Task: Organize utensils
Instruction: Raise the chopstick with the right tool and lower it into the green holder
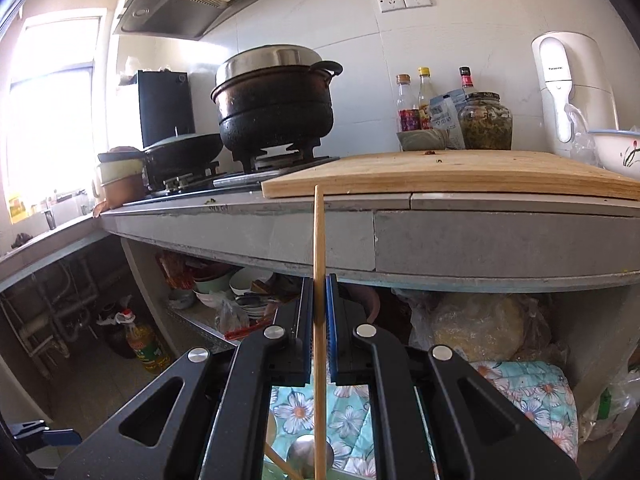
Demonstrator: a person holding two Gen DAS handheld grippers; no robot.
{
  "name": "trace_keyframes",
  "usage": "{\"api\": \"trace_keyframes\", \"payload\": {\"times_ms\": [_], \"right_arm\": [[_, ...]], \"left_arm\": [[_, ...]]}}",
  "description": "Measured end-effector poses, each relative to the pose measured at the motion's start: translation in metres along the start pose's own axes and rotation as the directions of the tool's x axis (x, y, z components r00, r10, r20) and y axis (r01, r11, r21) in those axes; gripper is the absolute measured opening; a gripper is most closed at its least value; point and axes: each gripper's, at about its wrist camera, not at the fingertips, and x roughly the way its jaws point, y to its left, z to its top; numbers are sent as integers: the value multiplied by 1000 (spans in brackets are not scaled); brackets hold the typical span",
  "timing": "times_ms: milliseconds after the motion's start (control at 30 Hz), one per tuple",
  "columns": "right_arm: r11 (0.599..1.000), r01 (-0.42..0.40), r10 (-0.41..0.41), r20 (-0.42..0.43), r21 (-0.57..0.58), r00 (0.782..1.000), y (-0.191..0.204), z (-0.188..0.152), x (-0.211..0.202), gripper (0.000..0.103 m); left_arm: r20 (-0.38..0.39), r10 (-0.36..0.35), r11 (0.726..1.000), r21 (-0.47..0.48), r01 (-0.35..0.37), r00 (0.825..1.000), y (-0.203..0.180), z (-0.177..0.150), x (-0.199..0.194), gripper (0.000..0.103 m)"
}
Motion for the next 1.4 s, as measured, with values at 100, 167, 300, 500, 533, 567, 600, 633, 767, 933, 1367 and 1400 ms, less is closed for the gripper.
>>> {"api": "trace_keyframes", "payload": {"times_ms": [100,167,300,500,533,567,600,633,767,933,1367,1400], "right_arm": [[1000,2,-2,-21,-12,1000,0,-6,2,6],[1000,3,-4,-34,-30,999,2,-10,2,6],[998,-5,2,-55,-64,998,6,-17,-2,6],[995,1,-4,-37,-99,999,11,-19,-13,7],[995,6,-9,-32,-99,999,11,-17,-13,7],[995,12,-14,-29,-96,999,11,-16,-12,7],[995,18,-20,-28,-93,999,11,-15,-10,7],[996,21,-24,-29,-89,999,11,-14,-7,7],[995,38,-42,-33,-97,999,13,-17,4,7],[989,40,-48,-52,-140,997,21,-25,10,7],[999,-39,40,-70,5,997,-4,-19,-31,7],[998,-55,56,-75,18,996,-6,-20,-38,7]], "left_arm": [[2,2,1000,-4,-2,1000,2,0,0,72],[3,4,1000,-3,-4,1000,3,-1,0,72],[3,2,1000,-7,-2,1000,2,-1,0,72],[4,-2,1000,-14,2,1000,1,-2,0,72],[4,-4,1000,-15,4,1000,1,-2,-1,72],[5,-4,1000,-14,4,1000,1,-2,-1,72],[6,-3,1000,-13,3,1000,0,-2,-1,72],[7,-3,1000,-12,3,1000,0,-3,-2,72],[2,4,1000,-14,-4,1000,1,-5,-3,72],[-1,15,1000,-23,-15,1000,6,-7,-4,72],[6,3,1000,-30,-3,1000,7,-8,-6,72],[6,2,1000,-30,-2,1000,8,-8,-6,72]]}}
